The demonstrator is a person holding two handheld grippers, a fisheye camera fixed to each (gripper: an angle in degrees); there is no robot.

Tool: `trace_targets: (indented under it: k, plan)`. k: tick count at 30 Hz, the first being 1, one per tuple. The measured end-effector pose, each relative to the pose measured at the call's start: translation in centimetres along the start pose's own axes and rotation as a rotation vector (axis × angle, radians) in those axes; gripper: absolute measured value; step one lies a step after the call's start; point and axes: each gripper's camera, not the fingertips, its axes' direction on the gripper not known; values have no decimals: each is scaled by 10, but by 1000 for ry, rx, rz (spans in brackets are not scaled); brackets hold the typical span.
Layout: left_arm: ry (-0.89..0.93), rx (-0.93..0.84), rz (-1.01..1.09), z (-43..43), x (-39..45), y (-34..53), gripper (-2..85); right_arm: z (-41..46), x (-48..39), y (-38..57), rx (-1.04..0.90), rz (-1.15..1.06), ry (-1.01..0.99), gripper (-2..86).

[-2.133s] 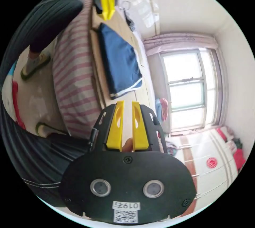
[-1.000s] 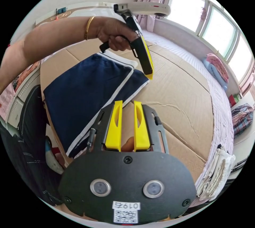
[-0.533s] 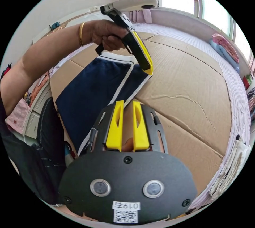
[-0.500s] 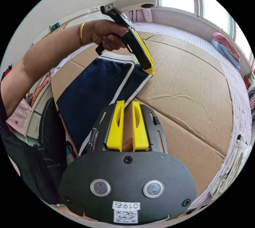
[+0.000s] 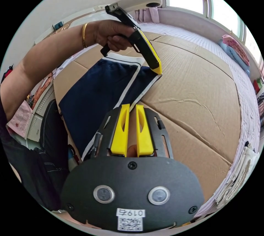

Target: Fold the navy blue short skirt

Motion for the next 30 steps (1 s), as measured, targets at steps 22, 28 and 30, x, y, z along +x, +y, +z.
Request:
trace_targets:
  k: [22, 28, 30]
  plan:
    - [181, 343, 53, -39, -38, 75, 8, -36, 27, -38, 72, 56, -130, -5]
    - [209, 399, 51, -50, -34, 96, 8, -27, 28, -46, 55, 97, -133, -7]
    - [174, 365, 17, -49, -28, 91, 8, -22, 31, -47, 45, 123, -138, -7]
